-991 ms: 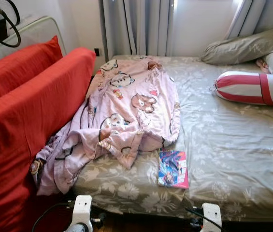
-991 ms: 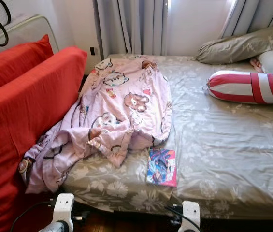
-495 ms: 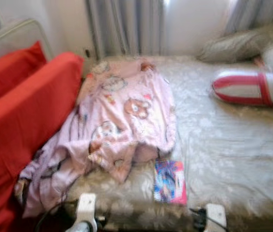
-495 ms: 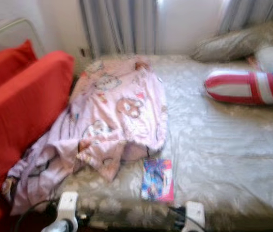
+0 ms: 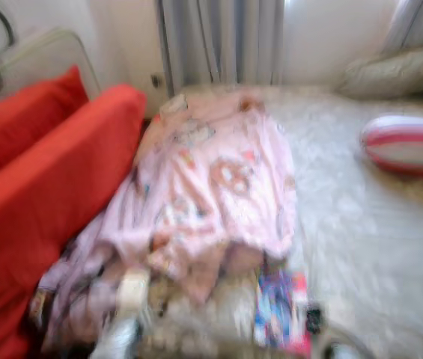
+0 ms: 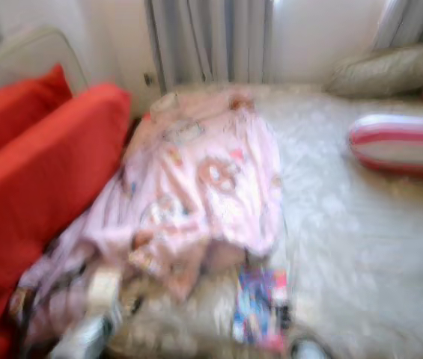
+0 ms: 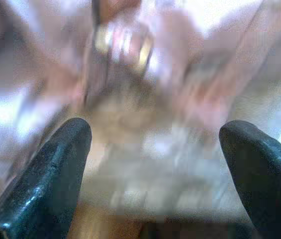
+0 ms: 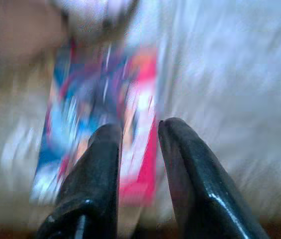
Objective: Clean up the room
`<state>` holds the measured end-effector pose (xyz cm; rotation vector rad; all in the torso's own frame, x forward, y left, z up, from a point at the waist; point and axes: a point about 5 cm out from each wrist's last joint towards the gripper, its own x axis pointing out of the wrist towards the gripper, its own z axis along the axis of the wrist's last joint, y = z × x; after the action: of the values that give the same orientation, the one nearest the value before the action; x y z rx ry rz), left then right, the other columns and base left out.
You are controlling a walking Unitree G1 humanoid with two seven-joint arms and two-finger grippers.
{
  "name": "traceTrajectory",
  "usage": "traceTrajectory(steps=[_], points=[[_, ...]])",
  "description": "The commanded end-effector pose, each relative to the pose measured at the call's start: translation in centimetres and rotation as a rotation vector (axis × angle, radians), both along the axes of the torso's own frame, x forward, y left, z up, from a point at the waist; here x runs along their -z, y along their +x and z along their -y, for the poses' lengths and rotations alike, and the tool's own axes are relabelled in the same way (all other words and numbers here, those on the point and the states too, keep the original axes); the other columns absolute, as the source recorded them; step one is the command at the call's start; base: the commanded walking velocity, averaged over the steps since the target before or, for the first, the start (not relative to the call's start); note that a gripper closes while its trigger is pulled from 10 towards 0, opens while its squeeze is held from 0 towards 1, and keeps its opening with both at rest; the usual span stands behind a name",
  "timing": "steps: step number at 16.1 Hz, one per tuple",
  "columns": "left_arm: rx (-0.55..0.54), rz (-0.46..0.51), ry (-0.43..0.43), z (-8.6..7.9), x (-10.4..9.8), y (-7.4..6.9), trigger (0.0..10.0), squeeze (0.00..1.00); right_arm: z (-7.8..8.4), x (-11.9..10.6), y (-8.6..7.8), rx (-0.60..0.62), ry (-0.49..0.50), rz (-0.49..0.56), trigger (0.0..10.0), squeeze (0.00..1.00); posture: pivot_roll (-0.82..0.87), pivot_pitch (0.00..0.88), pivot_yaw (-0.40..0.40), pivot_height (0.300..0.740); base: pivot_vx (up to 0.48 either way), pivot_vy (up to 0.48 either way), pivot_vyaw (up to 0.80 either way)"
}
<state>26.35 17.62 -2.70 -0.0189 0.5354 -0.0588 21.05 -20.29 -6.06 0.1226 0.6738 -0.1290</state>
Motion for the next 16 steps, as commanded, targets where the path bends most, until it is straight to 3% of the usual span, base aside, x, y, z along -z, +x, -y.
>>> traceTrajectory(steps=[1, 2, 3, 6, 7, 10, 13, 15, 16], points=[[-0.047, 0.048, 0.000, -1.9, -0.6, 0.1, 10.0, 0.00, -0.5, -1.5, 1.8, 0.003, 0.002, 0.132, 10.0, 0.00, -0.03, 0.000, 0.021, 0.740, 0.000, 0.000, 0.00], [-0.061, 0.082, -0.014, -2.1, -1.1, 0.5, 10.0, 0.00, -0.4, -2.0, 2.3, 0.006, -0.004, 0.177, 10.0, 0.00, -0.04, 0.000, 0.024, 0.740, 0.000, 0.000, 0.00], [-0.087, 0.176, -0.037, -2.6, -2.3, 1.2, 10.0, 0.00, 0.2, -3.4, 3.3, 0.013, -0.042, 0.280, 10.0, 0.00, -0.04, 0.000, 0.024, 0.740, 0.000, 0.000, 0.00], [-0.064, 0.254, -0.042, -2.5, -2.7, 0.7, 10.0, 0.00, 0.2, -4.6, 3.7, -0.007, -0.068, 0.378, 10.0, 0.00, -0.04, 0.000, 0.017, 0.740, 0.000, 0.000, 0.00], [-0.052, 0.261, -0.039, -2.4, -2.6, 0.5, 10.0, 0.00, 0.2, -4.6, 3.6, -0.013, -0.072, 0.385, 10.0, 0.00, -0.04, 0.000, 0.017, 0.740, 0.000, 0.000, 0.00], [-0.011, 0.255, -0.078, -0.9, -2.5, 0.6, 10.0, 0.00, 0.0, -2.9, 2.0, -0.013, -0.103, 0.275, 10.0, 0.00, -0.04, 0.000, 0.009, 0.740, 0.000, 0.000, 0.00], [-0.001, 0.291, -0.090, -0.5, -3.5, 1.8, 10.0, 0.00, -0.2, -3.3, 2.6, -0.009, -0.109, 0.288, 10.0, 0.00, -0.05, 0.000, 0.014, 0.721, 0.000, 0.000, 0.00], [-0.013, 0.303, -0.095, -0.5, -3.8, 2.0, 10.0, 0.00, -0.1, -3.4, 2.8, -0.010, -0.112, 0.286, 10.0, 0.00, -0.04, 0.000, 0.008, 0.721, 0.000, 0.000, 0.00], [-0.011, 0.304, -0.096, -0.5, -3.7, 2.0, 10.0, 0.00, -0.2, -3.5, 2.9, -0.012, -0.115, 0.286, 10.0, 0.00, -0.04, 0.000, 0.007, 0.701, 0.000, 0.000, 0.00]])
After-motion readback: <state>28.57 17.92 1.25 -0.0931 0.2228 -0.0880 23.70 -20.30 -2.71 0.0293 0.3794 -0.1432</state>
